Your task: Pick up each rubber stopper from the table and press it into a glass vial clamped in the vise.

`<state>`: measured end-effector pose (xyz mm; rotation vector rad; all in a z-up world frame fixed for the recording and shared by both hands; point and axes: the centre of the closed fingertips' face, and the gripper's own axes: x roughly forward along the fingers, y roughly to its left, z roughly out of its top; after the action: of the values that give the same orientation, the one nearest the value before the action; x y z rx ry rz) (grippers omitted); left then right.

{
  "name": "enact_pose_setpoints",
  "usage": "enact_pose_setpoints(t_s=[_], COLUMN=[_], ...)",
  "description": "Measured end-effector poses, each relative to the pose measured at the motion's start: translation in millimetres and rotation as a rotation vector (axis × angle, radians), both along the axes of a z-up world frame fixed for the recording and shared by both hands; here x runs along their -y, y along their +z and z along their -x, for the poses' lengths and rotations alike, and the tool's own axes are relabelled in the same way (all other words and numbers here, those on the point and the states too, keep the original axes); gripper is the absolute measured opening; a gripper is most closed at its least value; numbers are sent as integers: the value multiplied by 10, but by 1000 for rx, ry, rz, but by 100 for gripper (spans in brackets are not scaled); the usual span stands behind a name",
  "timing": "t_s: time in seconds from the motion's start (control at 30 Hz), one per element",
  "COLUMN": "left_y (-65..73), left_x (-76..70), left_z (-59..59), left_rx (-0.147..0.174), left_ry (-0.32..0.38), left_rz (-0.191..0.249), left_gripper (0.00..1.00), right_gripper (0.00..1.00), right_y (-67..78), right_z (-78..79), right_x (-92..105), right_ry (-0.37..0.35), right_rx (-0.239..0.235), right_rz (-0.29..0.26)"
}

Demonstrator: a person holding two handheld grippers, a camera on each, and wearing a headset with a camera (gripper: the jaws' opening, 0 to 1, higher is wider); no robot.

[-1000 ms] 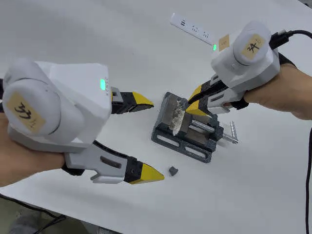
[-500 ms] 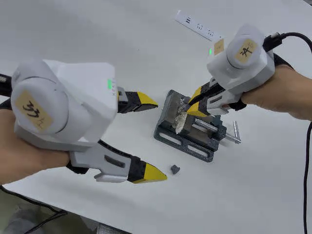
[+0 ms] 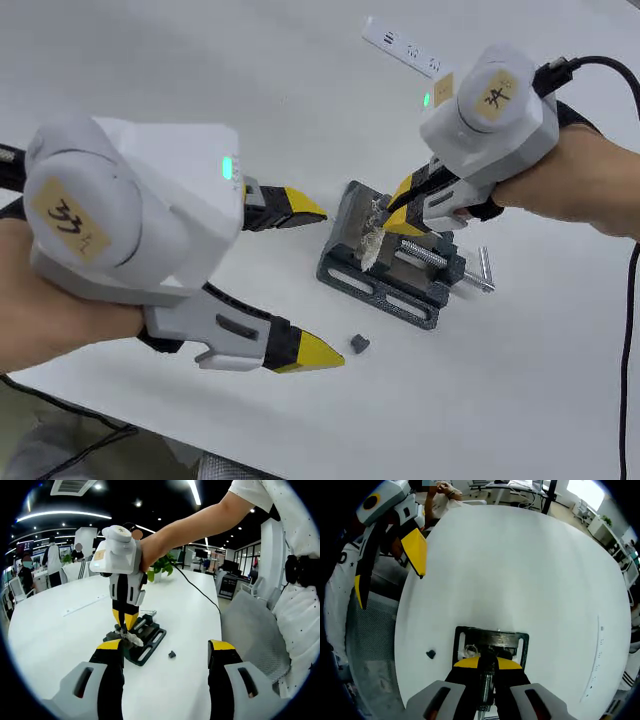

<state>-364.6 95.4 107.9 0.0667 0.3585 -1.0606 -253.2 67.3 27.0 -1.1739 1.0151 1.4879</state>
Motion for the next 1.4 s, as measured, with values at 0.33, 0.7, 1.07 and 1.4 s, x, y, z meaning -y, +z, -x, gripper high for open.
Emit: enact_pose_setpoints(t_s=[0.33, 0.7, 1.07, 1.4], left_y=[8, 21, 32, 60], left_x=[-10, 4, 0, 9], left_z=[-6, -18, -32, -2], left_rx=[0, -2, 0, -1], left_ry=[4, 8, 10, 5], left_rz=[6, 15, 28, 21], left_gripper=[66, 65, 64, 63], right_gripper=[4, 4, 4, 7], right_y=[-10, -28, -39, -22], right_z=[21, -2, 25, 7], right_x=[-18, -16, -9, -1], right_ry=[22, -29, -68, -49], right_rx=[29, 17, 3, 16], right_rz=[88, 140, 159, 117])
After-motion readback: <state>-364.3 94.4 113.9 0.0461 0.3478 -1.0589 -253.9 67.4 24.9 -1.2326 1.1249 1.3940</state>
